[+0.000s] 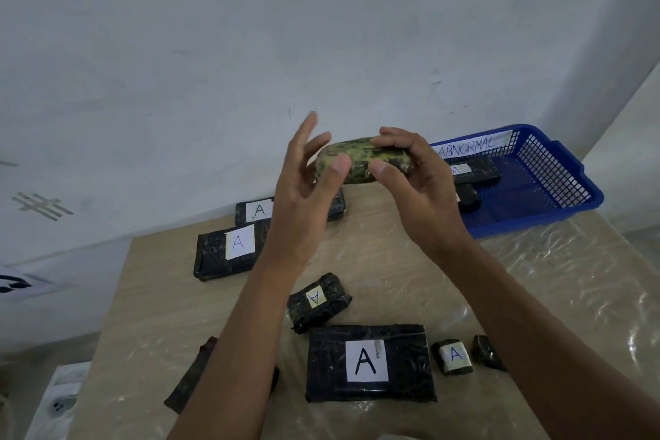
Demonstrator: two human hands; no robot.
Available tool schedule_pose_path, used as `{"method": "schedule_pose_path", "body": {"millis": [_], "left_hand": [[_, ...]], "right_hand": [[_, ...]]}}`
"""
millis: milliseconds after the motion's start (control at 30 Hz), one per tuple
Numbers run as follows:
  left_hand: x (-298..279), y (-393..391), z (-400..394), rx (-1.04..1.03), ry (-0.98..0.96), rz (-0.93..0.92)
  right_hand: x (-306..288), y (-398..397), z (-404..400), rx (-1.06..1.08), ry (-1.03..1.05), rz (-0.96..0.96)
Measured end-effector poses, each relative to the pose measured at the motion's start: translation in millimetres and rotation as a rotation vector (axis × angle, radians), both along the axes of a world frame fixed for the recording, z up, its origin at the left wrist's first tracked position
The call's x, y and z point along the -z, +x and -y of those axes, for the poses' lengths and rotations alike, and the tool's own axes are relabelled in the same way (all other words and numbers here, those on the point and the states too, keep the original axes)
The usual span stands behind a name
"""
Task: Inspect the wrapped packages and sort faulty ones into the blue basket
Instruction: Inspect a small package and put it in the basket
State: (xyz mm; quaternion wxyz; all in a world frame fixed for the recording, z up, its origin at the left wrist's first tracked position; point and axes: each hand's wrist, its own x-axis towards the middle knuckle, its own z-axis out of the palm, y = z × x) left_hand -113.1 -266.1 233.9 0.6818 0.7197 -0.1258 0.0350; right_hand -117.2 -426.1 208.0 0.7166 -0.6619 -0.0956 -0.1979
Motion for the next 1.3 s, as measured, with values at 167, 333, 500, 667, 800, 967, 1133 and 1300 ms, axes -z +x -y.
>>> {"method": "schedule_pose_path", "body": {"millis": [167,333,500,667,800,967,1133,1300], "left_hand": [[16.9,3.3,12.2,-0.118,0.175,0.239],[20.7,6.6,17.3,-0.165,0.218,0.261],[21.2,3.4,14.7,-0.009,0.173,0.154],[18.1,5.0,16.4,-0.106,0.192,0.150],[20.2,5.4,14.4,-0.098,0.202,0.110],[16.4,4.4,12.7,-0.034,0.190,0.043],[10.6,10.6,6.6,-0.072,0.211,-0.004],[3.4,10.6,1.6,-0.067,0.194,-0.094]], "right_hand": [[-2.8,-5.0,-9.1,-0.062,0.039,-0.062],[0.8,-11.1,-11.9,-0.083,-0.004,-0.093],[1.3,-5.4,-12.6,-0.012,-0.048,-0.111],[0.4,-9.5,-9.4,-0.113,-0.071,-0.121],[-0.1,-10.0,-10.1,-0.089,-0.094,-0.158],[-1.3,-6.8,-9.0,-0.007,-0.174,-0.189],[-4.1,-9.2,-1.9,-0.136,-0.158,-0.328],[-7.1,-6.2,6.0,-0.077,-0.077,-0.347]]}}
